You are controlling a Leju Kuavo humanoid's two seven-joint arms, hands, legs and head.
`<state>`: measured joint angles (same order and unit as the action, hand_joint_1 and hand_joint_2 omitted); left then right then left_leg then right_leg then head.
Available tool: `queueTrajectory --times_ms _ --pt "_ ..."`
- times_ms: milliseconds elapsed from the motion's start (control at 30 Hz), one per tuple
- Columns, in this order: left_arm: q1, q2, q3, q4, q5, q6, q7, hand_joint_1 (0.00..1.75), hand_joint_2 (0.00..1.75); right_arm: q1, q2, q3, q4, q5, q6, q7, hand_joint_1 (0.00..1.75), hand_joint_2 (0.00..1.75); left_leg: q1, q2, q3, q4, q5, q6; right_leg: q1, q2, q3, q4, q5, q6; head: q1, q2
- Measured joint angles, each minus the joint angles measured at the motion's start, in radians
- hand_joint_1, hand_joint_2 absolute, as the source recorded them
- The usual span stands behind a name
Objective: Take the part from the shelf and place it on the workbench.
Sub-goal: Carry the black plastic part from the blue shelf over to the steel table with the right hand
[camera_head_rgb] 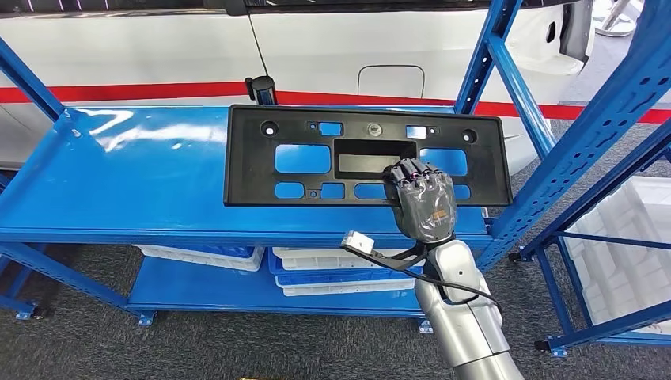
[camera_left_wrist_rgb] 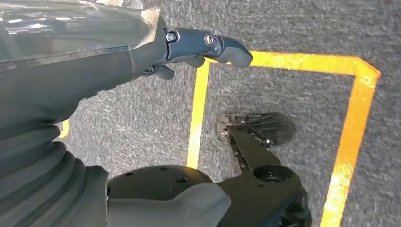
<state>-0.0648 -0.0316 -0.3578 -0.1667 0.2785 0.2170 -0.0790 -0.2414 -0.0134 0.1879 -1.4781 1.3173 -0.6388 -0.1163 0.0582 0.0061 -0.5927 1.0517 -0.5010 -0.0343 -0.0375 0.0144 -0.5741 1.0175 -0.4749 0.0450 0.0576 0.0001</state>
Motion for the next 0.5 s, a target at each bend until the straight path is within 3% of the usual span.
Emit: queueTrajectory --times_ms 100,133,167,200,267,300,333,433,500 --pt "0.0 0.0 0.0 0.0 0.0 0.001 -0.001 0.0 1.75 0.003 0.001 0.004 -0.002 0.0 -0.002 -0.001 1.75 1.75 -0.017 -0.001 -0.1 0.209 -0.096 0.015 0.021 -0.001 0.0 0.0 -0.001 -0.021 -0.002 0.0" --pt "0.001 0.0 0.0 0.0 0.0 0.002 0.0 0.0 1.75 0.005 0.002 0.007 -0.002 0.0 -0.002 -0.002 1.75 1.75 -0.024 -0.002 -0.122 0.25 -0.105 0.024 0.03 -0.001 0.0 0.0 -0.001 -0.025 -0.002 0.0" --pt "0.001 0.0 0.0 0.0 0.001 0.003 0.0 0.0 1.75 0.006 0.002 0.01 -0.002 0.0 -0.002 -0.002 1.75 1.75 -0.032 -0.003 -0.124 0.251 -0.093 0.036 0.038 0.0 0.001 0.0 -0.002 -0.027 -0.002 0.0" --pt "0.002 0.0 0.0 0.0 0.001 0.005 0.0 0.0 1.75 0.007 0.002 0.013 -0.003 0.0 -0.003 -0.002 1.75 1.75 -0.042 -0.006 -0.107 0.213 -0.065 0.051 0.047 0.0 0.003 0.0 -0.002 -0.03 -0.002 0.0" --pt "0.001 0.003 0.0 0.0 0.002 0.008 0.001 0.0 1.75 0.007 0.002 0.015 -0.004 -0.001 -0.004 -0.002 1.75 1.75 -0.061 -0.01 -0.041 0.079 -0.002 0.088 0.059 0.0 0.006 0.0 -0.004 -0.035 0.0 0.0" --pt "0.001 0.005 0.0 0.0 0.003 0.009 0.001 0.0 1.75 0.007 0.001 0.015 -0.005 -0.003 -0.005 -0.002 1.75 1.75 -0.069 -0.01 -0.014 0.024 0.016 0.1 0.062 -0.001 0.005 0.001 -0.005 -0.036 0.001 0.0" --pt "0.001 0.006 0.0 0.0 0.003 0.01 0.002 0.0 1.75 0.006 0.0 0.015 -0.006 -0.006 -0.006 -0.002 1.75 1.75 -0.074 -0.009 0.001 -0.008 0.024 0.102 0.063 -0.002 0.004 0.002 -0.006 -0.038 0.003 0.0" --pt "0.002 0.006 0.001 0.001 0.004 0.012 0.001 0.0 1.75 0.007 -0.003 0.015 -0.006 -0.015 -0.009 -0.003 1.75 1.75 -0.079 -0.004 0.006 -0.026 0.027 0.079 0.061 -0.004 -0.001 0.005 -0.008 -0.04 0.004 0.0" --pt "0.002 0.006 0.004 0.001 0.007 0.013 0.001 0.0 1.75 0.007 -0.005 0.015 -0.006 -0.021 -0.01 -0.004 1.75 1.75 -0.08 -0.004 0.005 -0.025 0.026 0.077 0.06 -0.005 -0.001 0.004 -0.008 -0.04 0.004 0.0"
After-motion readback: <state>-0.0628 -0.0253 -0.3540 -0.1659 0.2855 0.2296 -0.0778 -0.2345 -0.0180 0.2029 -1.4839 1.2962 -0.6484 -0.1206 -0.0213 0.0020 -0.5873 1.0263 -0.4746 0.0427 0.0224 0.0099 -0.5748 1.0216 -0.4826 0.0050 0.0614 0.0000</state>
